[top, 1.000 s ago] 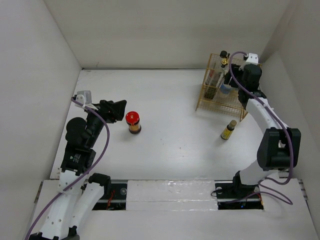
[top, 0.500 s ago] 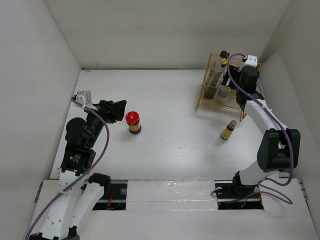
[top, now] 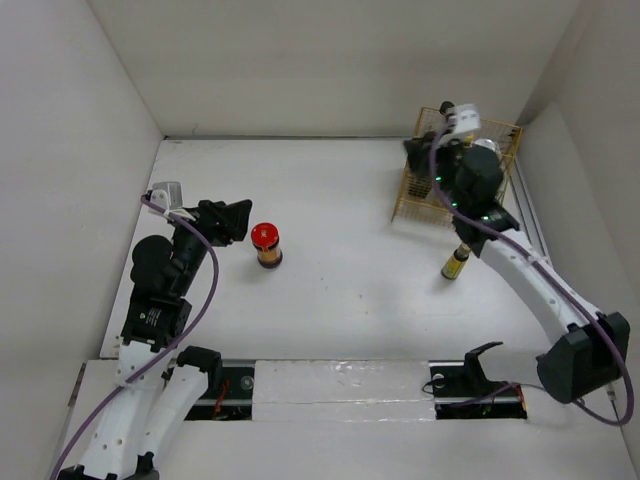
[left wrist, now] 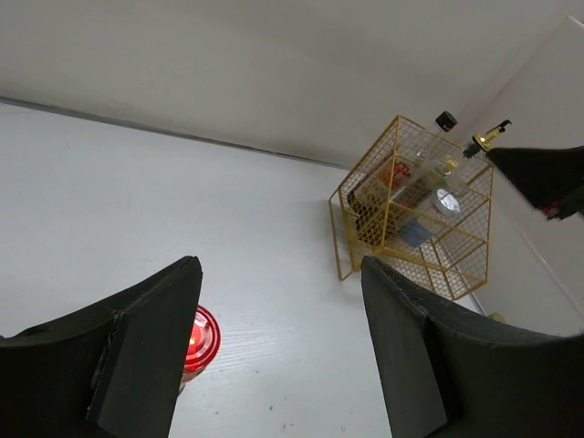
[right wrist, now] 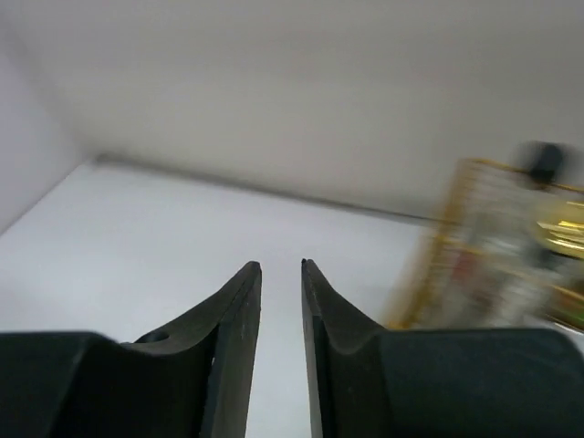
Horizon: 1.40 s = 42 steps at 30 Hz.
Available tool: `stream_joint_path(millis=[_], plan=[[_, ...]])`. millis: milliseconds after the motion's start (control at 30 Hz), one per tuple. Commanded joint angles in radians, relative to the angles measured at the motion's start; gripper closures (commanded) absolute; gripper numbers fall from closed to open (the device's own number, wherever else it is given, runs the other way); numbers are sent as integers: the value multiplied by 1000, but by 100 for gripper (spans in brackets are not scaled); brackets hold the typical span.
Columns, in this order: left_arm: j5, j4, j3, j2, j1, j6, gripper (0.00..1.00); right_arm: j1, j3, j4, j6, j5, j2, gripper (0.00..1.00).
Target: Organize the condiment bottles
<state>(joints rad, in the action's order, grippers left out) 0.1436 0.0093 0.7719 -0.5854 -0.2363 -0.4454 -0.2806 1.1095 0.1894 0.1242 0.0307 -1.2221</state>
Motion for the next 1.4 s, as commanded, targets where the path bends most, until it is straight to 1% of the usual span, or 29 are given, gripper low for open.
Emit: stream_joint_path(millis=[0, 33, 67, 133, 167, 267, 333, 467, 800, 867, 900, 933, 967, 1000, 1033, 1067, 1133, 1200, 1233, 1300, 1333, 1367], plan=[[-39, 27, 13, 15, -6, 5, 34, -225, -19, 61, -83, -225, -118, 67], [-50, 17, 13, 15, -6, 5, 35, -273, 5, 61, -102, -241, -152, 41], [-59, 5, 23, 15, -6, 5, 35, -314, 15, 61, -141, -250, -219, 30], [-73, 4, 23, 27, -6, 5, 35, -414, 56, 45, -169, -276, -289, 12], [-84, 4, 23, 39, -6, 5, 35, -439, 71, 30, -182, -276, -347, 9], [-93, 4, 23, 39, -6, -4, 35, -509, 117, 8, -218, -328, -416, 0], [-82, 4, 23, 39, -6, -4, 35, -534, 150, -14, -227, -363, -485, 0], [-73, 4, 23, 39, -6, -4, 35, -603, 239, -64, -256, -353, -577, 0], [-62, 4, 13, 48, -6, -4, 35, -621, 449, -73, -259, -362, -812, 0], [-62, 4, 13, 39, -6, -4, 35, -621, 477, -73, -245, -362, -846, 3], [-62, 4, 13, 39, -6, -4, 35, -621, 487, -53, -245, -353, -846, 5], [-62, 4, 13, 39, -6, -4, 35, -621, 487, -41, -232, -344, -856, 13], [-62, 14, 13, 39, -6, -4, 35, -621, 487, -41, -232, -344, -856, 36], [-62, 14, 13, 39, -6, -4, 35, -621, 487, -16, -222, -331, -856, 43], [-62, 14, 13, 39, -6, -4, 35, -621, 468, 7, -213, -331, -838, 47], [-52, 14, 13, 39, -6, -4, 35, -621, 451, 30, -204, -331, -823, 54], [-52, 14, 13, 39, -6, -4, 35, -621, 385, 109, -175, -331, -746, 58], [-52, 14, 13, 39, -6, -4, 35, -599, 313, 149, -152, -322, -673, 58], [-52, 14, 13, 29, -6, -4, 35, -589, 287, 178, -134, -322, -584, 59], [-42, 14, 13, 29, -6, -4, 35, -547, 231, 211, -121, -302, -489, 59], [-42, 14, 13, 29, -6, -4, 35, -528, 181, 211, -121, -293, -388, 59], [-42, 14, 13, 29, -6, -4, 35, -508, 155, 211, -121, -279, -337, 59]])
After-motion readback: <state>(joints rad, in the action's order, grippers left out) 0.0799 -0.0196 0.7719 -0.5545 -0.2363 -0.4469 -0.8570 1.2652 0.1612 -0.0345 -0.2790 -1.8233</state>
